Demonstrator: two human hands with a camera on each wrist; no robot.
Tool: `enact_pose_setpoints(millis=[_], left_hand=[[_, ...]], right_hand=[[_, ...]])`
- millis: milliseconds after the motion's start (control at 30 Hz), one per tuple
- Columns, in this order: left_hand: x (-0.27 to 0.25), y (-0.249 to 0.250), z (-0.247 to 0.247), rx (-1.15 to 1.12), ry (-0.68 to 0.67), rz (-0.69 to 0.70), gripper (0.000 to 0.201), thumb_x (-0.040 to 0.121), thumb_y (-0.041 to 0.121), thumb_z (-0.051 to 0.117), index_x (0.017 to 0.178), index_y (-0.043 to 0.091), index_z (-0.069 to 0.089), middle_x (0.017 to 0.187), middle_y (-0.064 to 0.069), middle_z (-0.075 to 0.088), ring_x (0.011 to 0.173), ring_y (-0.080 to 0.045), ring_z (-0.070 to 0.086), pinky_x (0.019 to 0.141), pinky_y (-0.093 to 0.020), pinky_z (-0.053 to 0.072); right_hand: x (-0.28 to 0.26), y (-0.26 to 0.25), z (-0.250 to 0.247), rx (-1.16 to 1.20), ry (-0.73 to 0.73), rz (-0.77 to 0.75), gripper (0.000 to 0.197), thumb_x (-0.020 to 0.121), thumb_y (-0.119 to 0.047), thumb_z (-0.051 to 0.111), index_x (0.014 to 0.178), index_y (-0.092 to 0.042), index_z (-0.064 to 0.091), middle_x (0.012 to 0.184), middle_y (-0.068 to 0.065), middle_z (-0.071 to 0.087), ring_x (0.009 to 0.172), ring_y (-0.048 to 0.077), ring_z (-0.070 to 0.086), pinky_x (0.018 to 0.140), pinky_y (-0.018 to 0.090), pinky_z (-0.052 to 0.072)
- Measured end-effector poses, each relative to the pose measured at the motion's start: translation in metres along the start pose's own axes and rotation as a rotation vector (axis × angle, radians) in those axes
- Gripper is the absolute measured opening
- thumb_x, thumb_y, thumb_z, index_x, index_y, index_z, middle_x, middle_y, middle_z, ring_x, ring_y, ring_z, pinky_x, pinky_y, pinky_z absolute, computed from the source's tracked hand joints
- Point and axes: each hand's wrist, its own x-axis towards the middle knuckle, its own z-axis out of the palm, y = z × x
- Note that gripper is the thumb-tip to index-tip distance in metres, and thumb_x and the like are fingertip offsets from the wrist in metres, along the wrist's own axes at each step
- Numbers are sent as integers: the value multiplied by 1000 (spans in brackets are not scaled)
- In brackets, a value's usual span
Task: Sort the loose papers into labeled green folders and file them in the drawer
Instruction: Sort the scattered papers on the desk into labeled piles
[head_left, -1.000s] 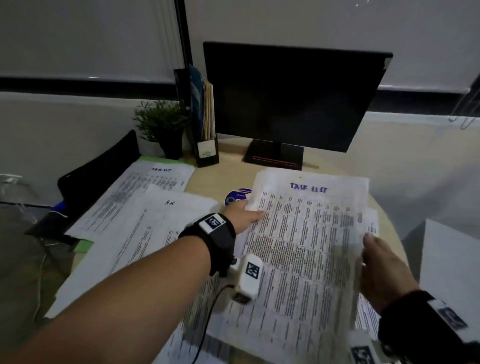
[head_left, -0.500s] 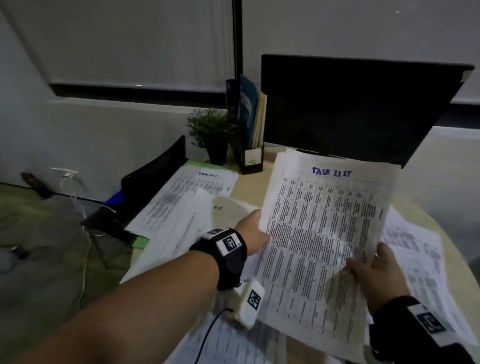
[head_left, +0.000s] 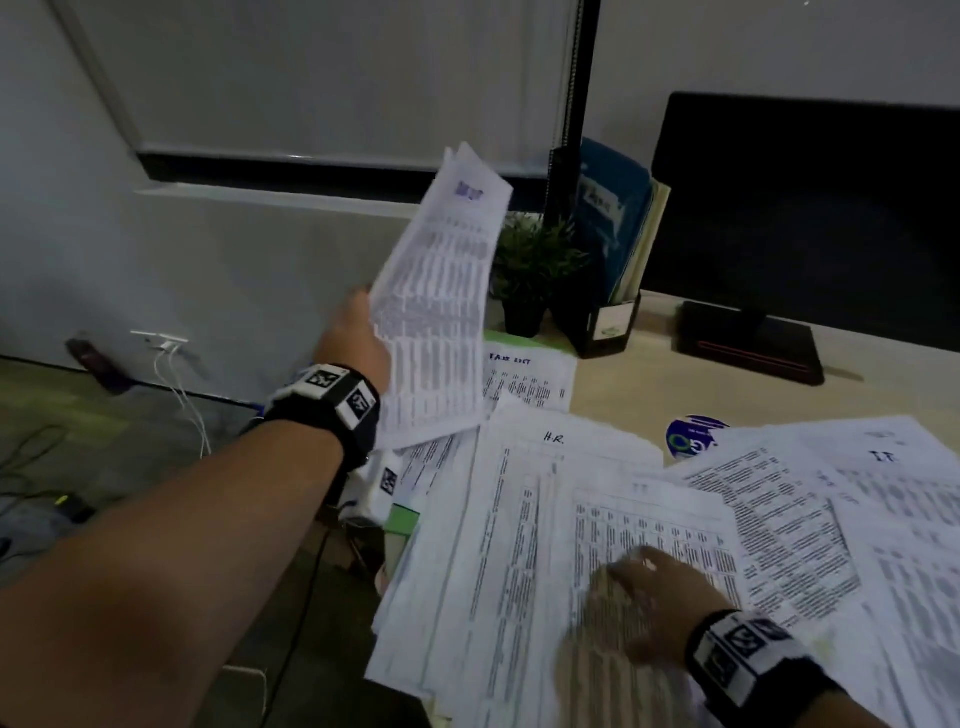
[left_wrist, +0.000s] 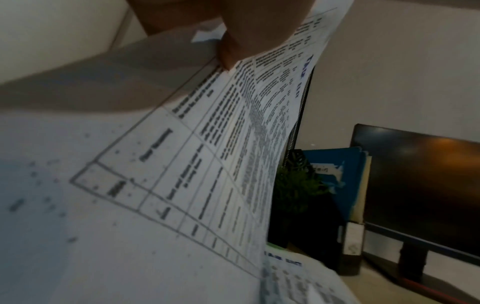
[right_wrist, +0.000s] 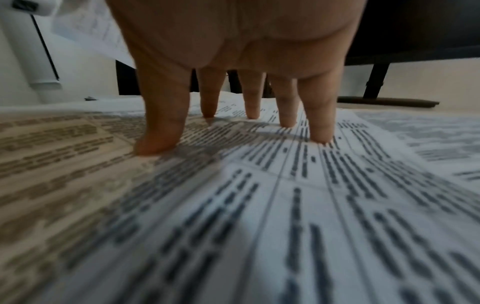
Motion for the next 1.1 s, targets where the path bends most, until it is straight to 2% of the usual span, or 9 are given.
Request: enact_pose_setpoints(millis=[100,167,433,533,667,800,900,967,1100], left_hand=[[19,-23,-7,38,32,79,44,95,3,37,136,20,40,106,-19,61,76,-30,54,68,-36,44],[28,-34,-5,66,16,104,44,95,1,38,136,18,41,106,-19,61,74,-25,47,67,-34,40],[38,-52,16,-5,-67,51,42,97,4,38,136,19,40,103,-18,59,86,-38,61,74,-48,55],[44,-54,17,-144,-12,-2,40,98,7,37,136,19,41,108,-18,59,90,-35,59,78,-41,52],[53,-45,11,-334,103,-17,36,98,8,36,133,16,43,104,-12,57,84,-26,56,71,-29,45],[55,-42,15,-238,40,24,37,100,8,36,135,19,43,102,-9,55,81,-24,56,67,-28,45],[54,-48,28,-233,0,-9,38,98,2,34,131,15,47,115,-16,59,96,-31,58,78,-31,44],[50,-51,35,-268,1,-56,38,96,-3,33,127,11,50,118,-16,59,103,-33,57,78,-30,41],[44,-56,49,-297,-25,-95,36,95,-5,33,121,10,53,109,-8,57,92,-23,54,74,-29,41]], right_hand=[[4,-7,5,-16,-37,35,95,70,-39,79,145,-45,21,158,-5,4,143,22,18,115,36,26],[5,-8,5,-27,-40,46,96,72,-39,78,146,-45,17,158,-7,1,144,20,15,116,36,25],[3,-5,8,-37,-19,42,93,74,-40,76,145,-48,16,158,-9,-1,145,16,13,116,31,24],[4,-4,10,-41,0,39,93,74,-42,75,145,-49,16,158,-10,0,144,15,14,116,30,24],[4,-2,13,-37,9,39,94,72,-45,76,144,-51,15,158,-11,0,145,14,13,117,32,23],[6,1,13,-30,-4,33,95,71,-46,76,143,-54,13,157,-12,-3,146,17,9,118,34,20],[7,1,11,-36,-20,39,94,72,-47,75,141,-56,12,157,-13,-4,146,16,8,118,35,19],[6,0,10,-41,-25,34,92,73,-48,74,132,-65,6,157,-13,-3,146,16,9,118,35,19],[3,-3,7,-15,-26,17,78,75,-48,73,96,-73,2,157,-12,-2,145,16,10,118,35,19]])
